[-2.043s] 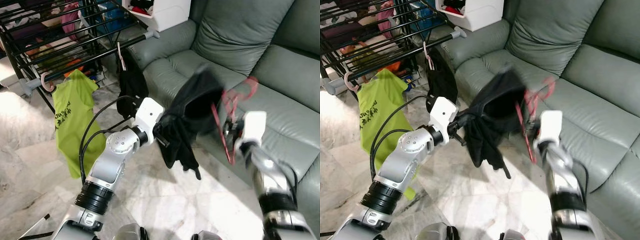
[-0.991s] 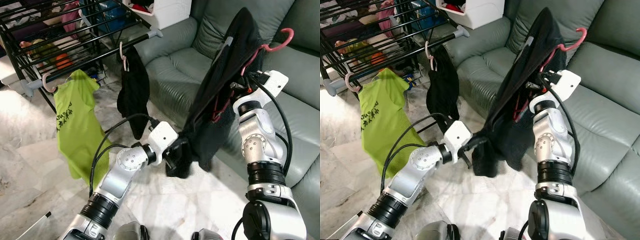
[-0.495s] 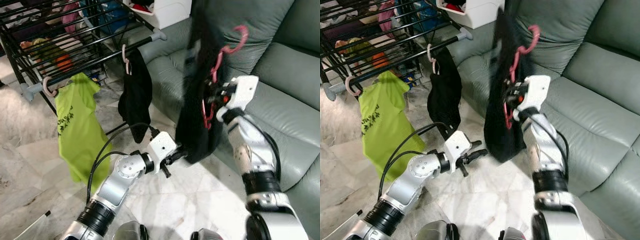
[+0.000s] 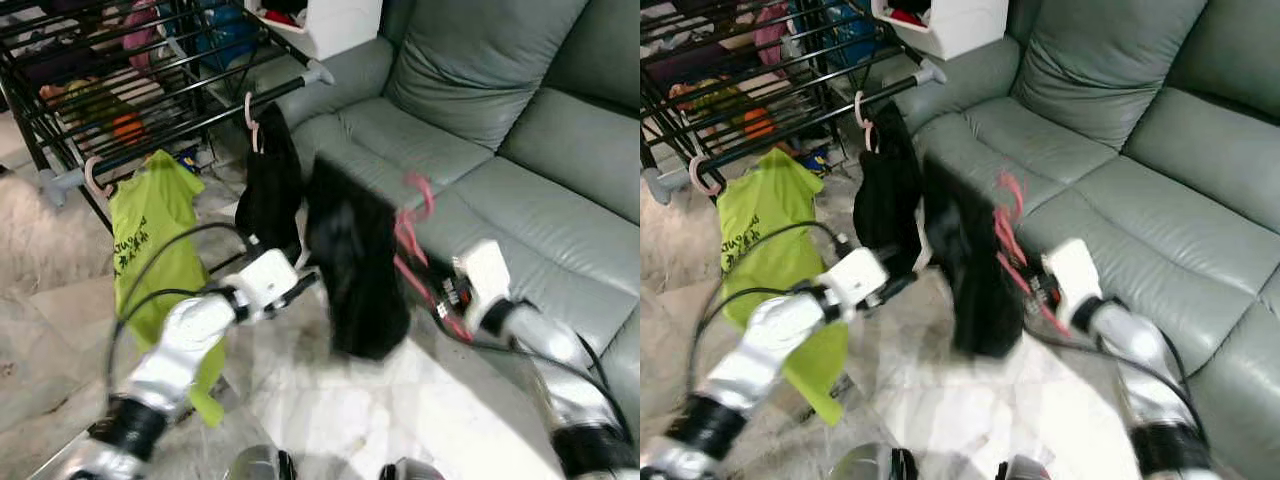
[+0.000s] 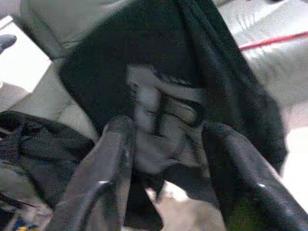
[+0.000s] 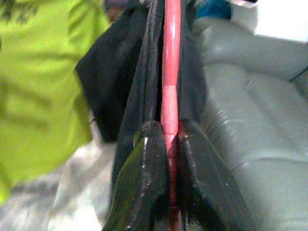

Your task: Hang hanger

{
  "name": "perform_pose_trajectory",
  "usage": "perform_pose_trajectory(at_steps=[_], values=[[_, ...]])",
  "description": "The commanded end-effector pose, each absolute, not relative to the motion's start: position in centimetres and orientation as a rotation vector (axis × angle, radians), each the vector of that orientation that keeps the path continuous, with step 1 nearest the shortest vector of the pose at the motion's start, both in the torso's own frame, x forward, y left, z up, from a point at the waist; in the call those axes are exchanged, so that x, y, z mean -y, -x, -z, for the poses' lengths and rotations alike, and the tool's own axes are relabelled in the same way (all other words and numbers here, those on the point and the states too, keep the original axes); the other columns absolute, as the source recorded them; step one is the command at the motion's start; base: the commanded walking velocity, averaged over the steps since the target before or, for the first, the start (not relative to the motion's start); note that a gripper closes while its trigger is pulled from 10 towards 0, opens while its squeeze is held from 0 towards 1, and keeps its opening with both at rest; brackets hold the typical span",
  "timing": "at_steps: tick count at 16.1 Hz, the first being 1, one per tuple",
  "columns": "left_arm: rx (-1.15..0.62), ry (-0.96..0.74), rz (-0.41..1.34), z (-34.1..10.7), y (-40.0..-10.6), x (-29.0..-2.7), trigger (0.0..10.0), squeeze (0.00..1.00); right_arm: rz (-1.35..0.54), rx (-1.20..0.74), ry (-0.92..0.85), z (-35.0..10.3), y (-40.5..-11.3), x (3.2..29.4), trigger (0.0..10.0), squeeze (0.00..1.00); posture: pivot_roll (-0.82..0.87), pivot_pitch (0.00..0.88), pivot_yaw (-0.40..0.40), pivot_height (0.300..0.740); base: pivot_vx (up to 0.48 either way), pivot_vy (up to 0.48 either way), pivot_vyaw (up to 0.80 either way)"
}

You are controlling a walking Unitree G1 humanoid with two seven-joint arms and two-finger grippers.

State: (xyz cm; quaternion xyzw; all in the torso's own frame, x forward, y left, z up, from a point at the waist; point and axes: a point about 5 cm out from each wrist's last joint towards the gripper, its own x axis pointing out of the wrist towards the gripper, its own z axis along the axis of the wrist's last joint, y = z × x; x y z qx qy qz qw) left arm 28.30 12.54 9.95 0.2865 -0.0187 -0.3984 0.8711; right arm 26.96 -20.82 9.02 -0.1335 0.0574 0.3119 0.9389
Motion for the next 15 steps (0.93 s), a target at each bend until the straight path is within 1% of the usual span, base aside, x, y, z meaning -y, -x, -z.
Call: perform_pose_trajectory(at_steps=[1,4,8,9,10,11,12,14,15], values=[[0.030,-0.620,0.855,-9.6,-28.1,-12.8,10.0,1.00,-0.679,-0.016,0.305,-10.8,-27.3,20.1,10.0,0.00,0.00,0.000,0.042,0.740,0.000,0.000,0.00],[0.051,-0.784,0.950,-8.7,-27.4,-13.8,10.0,1.00,-0.843,-0.092,0.360,-9.9,-25.5,20.1,10.0,0.00,0.00,0.000,0.046,0.740,0.000,0.000,0.00],[0.058,-0.921,1.047,-8.0,-27.2,-14.6,10.0,1.00,-0.994,-0.149,0.410,-9.8,-24.4,20.3,10.0,0.00,0.00,0.000,0.049,0.740,0.000,0.000,0.00],[0.057,-0.933,1.056,-7.9,-27.3,-14.6,10.0,0.67,-1.012,-0.157,0.419,-9.8,-24.3,20.3,10.0,0.00,-0.01,0.000,0.052,0.740,0.000,0.000,0.00],[0.053,-0.934,1.064,-7.8,-27.4,-14.6,10.0,0.10,-1.038,-0.169,0.426,-9.8,-24.3,20.3,10.0,0.00,-0.01,0.000,0.052,0.740,0.000,0.000,0.00],[0.045,-0.921,1.067,-7.8,-27.5,-14.6,10.0,0.11,-1.048,-0.170,0.434,-9.8,-24.2,20.2,10.0,0.00,-0.01,0.000,0.052,0.740,0.000,0.000,0.00],[0.047,-0.930,1.081,-7.7,-27.6,-14.6,10.0,0.00,-1.055,-0.166,0.439,-9.8,-24.3,20.2,10.0,0.00,-0.01,0.000,0.052,0.740,0.000,0.000,0.00],[0.040,-0.936,1.095,-7.4,-27.6,-14.6,10.0,0.00,-1.097,-0.171,0.451,-9.8,-24.2,19.9,10.0,0.00,-0.01,0.000,0.052,0.740,0.000,0.000,0.00],[0.034,-0.937,1.107,-7.3,-27.6,-14.6,7.3,0.00,-1.111,-0.173,0.458,-9.8,-24.1,19.8,10.0,0.00,-0.01,0.000,0.048,0.740,0.000,0.000,0.00]])
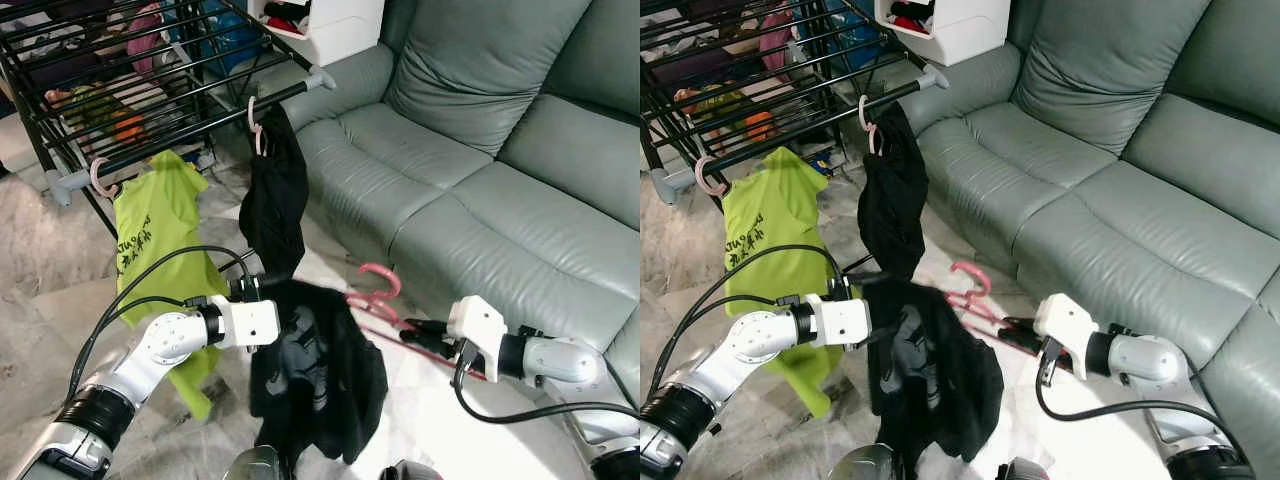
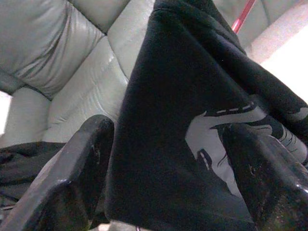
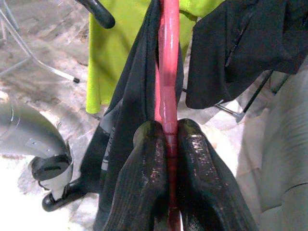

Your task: Hang hanger

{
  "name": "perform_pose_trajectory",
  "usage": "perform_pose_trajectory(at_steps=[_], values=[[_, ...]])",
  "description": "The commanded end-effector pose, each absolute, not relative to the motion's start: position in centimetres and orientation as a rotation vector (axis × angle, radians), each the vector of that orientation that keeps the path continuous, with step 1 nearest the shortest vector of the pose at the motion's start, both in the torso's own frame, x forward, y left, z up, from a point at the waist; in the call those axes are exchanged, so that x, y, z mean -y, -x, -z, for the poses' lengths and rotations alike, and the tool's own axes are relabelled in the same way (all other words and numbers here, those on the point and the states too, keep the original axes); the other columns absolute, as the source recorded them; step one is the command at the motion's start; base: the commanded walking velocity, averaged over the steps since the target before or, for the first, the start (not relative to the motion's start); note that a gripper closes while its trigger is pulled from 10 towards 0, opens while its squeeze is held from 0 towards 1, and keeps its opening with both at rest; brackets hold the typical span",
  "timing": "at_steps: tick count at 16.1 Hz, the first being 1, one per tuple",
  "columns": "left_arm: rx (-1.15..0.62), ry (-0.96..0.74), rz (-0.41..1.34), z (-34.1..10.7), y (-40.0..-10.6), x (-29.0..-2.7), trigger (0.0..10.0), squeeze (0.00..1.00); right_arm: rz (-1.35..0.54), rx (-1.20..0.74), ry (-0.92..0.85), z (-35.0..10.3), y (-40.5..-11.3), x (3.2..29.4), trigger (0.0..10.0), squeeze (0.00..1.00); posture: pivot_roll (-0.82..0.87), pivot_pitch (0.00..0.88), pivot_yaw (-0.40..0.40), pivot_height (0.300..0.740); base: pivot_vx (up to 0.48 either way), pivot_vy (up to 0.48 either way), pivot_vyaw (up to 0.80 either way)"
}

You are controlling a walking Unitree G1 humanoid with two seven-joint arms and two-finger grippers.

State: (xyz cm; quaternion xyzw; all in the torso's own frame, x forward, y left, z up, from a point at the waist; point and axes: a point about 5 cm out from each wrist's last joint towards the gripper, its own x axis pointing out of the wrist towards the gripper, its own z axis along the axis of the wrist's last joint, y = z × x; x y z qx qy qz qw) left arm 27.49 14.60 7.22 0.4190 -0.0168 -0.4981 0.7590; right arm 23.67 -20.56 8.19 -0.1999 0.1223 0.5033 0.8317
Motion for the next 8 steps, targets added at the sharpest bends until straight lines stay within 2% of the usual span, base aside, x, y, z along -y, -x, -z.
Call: perform_pose_trajectory(at_steps=[1,3,8], values=[[0.027,-0.929,1.104,-7.2,-27.7,-14.7,7.3,0.00,-1.129,-0.171,0.470,-9.8,-24.0,19.6,10.0,0.00,-0.01,0.000,0.048,0.740,0.000,0.000,0.00],[0.002,-0.930,1.124,-6.8,-27.7,-14.6,0.0,0.00,-1.188,-0.170,0.487,-9.9,-23.8,18.9,10.0,0.00,-0.02,0.000,0.047,0.740,0.000,0.000,0.00],[-0.056,-0.915,1.133,-6.3,-27.8,-14.9,0.0,0.00,-1.254,-0.161,0.533,-10.1,-23.7,18.2,10.0,0.00,-0.02,0.000,0.044,0.740,0.000,0.000,0.00]])
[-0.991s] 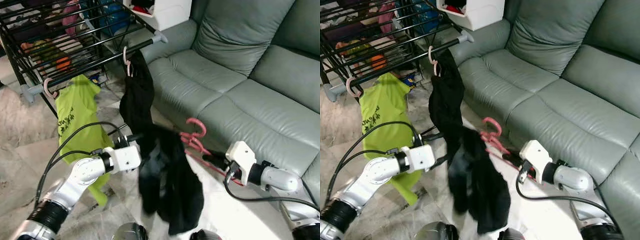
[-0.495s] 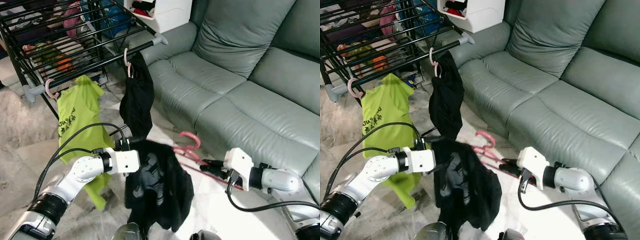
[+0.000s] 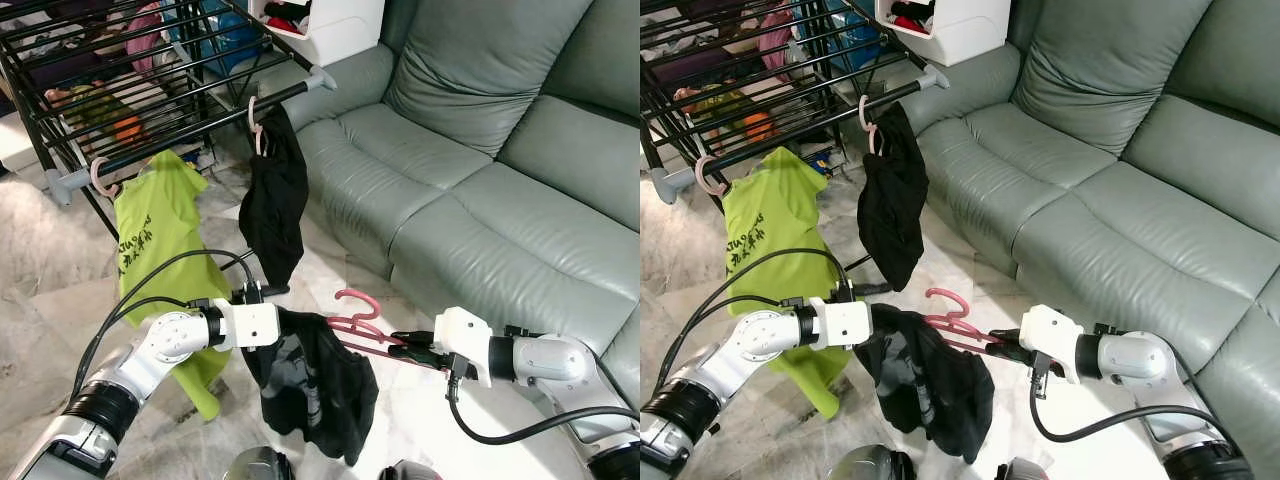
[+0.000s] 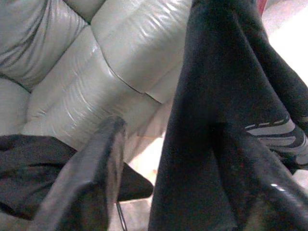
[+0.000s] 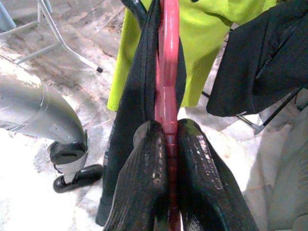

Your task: Hang hanger

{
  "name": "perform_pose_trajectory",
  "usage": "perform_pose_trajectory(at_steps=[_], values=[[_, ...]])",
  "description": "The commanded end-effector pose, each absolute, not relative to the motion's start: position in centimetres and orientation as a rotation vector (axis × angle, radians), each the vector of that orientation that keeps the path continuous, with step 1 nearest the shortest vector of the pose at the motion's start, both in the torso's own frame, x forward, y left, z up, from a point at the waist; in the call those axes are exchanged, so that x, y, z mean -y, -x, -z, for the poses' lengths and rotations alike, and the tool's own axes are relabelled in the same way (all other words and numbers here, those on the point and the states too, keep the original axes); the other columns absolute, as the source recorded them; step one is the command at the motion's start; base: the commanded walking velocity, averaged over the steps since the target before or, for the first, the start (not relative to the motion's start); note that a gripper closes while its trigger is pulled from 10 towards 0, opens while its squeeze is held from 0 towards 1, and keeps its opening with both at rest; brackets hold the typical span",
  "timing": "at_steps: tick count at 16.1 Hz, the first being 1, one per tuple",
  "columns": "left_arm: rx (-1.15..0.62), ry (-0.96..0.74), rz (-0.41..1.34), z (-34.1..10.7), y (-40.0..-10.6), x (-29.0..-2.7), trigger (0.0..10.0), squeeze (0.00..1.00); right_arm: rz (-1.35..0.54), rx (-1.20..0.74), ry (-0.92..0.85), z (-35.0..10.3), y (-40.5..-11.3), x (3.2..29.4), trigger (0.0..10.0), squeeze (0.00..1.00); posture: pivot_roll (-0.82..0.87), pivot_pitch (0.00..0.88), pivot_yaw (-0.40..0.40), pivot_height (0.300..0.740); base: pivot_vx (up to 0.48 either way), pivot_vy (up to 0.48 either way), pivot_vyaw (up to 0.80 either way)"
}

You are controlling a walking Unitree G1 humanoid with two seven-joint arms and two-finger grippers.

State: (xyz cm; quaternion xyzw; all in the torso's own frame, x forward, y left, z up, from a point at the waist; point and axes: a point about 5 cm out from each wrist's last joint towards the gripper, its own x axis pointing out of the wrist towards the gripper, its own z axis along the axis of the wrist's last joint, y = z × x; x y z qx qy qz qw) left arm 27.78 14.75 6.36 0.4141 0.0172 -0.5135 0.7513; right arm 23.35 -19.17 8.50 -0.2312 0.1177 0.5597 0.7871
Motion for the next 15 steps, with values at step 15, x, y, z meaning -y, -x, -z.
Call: perform_pose_trajectory(at_steps=[15], values=[[-0.154,-0.860,1.207,-5.35,-27.60,-15.40,0.0,0.00,-1.277,-0.136,0.597,-9.44,-23.84,17.40,10.0,0.00,-0.02,0.000,0.041,0.740,0.000,0.000,0.00]])
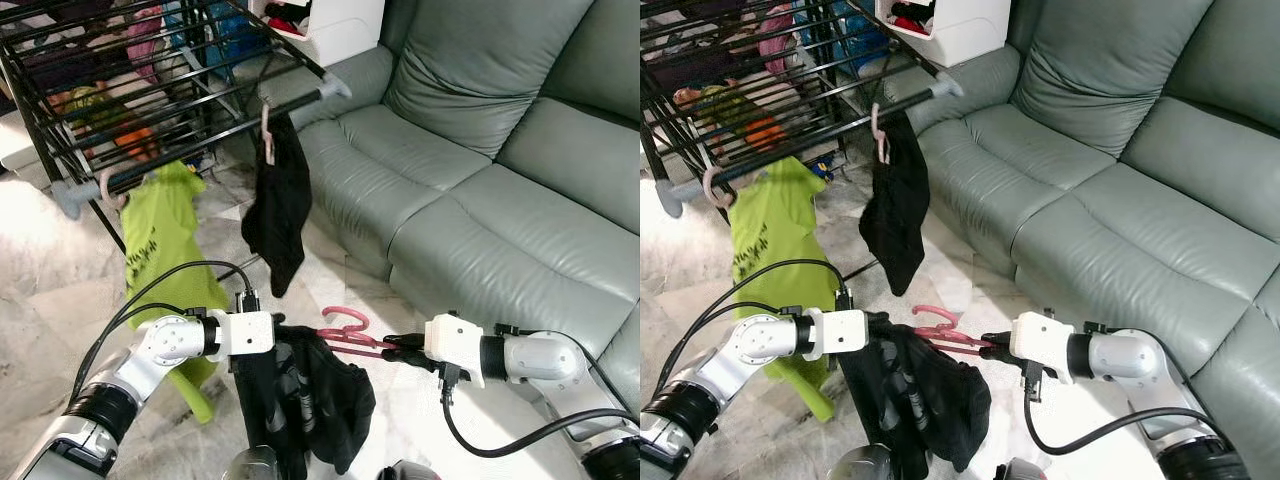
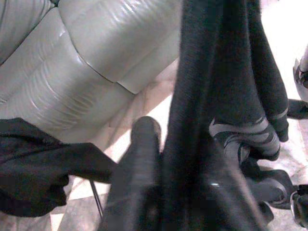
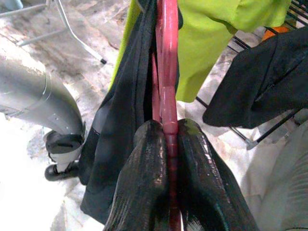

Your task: Hang hanger

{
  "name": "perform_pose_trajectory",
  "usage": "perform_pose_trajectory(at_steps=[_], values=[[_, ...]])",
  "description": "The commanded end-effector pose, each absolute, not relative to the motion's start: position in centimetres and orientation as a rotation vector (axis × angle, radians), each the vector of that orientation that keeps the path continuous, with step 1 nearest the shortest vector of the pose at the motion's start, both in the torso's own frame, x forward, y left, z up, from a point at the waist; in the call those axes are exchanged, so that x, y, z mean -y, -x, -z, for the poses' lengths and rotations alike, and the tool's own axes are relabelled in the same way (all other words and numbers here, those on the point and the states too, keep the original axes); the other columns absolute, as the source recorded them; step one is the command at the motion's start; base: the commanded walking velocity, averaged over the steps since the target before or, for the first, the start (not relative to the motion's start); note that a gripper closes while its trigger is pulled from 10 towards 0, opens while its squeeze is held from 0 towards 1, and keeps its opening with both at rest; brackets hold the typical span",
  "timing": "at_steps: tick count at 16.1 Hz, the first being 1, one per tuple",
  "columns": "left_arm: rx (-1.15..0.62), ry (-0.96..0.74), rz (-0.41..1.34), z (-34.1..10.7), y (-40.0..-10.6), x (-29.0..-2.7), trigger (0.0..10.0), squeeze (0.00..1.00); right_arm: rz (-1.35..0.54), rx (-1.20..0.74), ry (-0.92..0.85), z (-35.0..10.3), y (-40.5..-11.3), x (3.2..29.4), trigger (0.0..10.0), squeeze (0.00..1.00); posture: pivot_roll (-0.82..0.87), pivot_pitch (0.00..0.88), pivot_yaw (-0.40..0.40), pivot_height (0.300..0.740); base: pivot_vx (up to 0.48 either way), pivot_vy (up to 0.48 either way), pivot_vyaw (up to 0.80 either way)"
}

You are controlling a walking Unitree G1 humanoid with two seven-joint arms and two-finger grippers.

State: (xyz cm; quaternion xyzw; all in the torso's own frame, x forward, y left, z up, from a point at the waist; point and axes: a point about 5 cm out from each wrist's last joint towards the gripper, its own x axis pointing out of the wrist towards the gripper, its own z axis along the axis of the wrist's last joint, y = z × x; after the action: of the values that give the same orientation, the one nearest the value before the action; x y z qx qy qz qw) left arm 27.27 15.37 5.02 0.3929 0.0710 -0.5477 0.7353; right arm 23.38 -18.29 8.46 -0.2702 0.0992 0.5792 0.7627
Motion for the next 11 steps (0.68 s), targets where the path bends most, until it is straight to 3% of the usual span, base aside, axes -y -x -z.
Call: perform_pose_trajectory(at_steps=[1,9,10,11], values=[[-0.156,-0.851,1.212,-5.34,-27.59,-15.32,0.0,0.00,-1.280,-0.132,0.602,-9.38,-23.85,17.26,10.0,0.00,-0.01,0.000,0.040,0.740,0.000,0.000,0.00],[-0.161,-0.818,1.219,-5.14,-27.36,-15.04,0.0,0.00,-1.266,-0.121,0.619,-9.23,-24.05,17.21,10.0,0.00,-0.02,0.000,0.039,0.740,0.000,0.000,0.00],[-0.159,-0.815,1.220,-5.18,-27.38,-14.98,0.0,0.00,-1.271,-0.134,0.605,-9.12,-24.03,17.21,10.0,0.33,-0.02,0.000,0.039,0.740,0.000,0.000,0.00],[-0.158,-0.814,1.219,-5.20,-27.40,-14.96,0.0,0.00,-1.270,-0.137,0.601,-9.11,-24.04,17.22,10.0,1.00,-0.02,0.000,0.039,0.740,0.000,0.000,0.00]])
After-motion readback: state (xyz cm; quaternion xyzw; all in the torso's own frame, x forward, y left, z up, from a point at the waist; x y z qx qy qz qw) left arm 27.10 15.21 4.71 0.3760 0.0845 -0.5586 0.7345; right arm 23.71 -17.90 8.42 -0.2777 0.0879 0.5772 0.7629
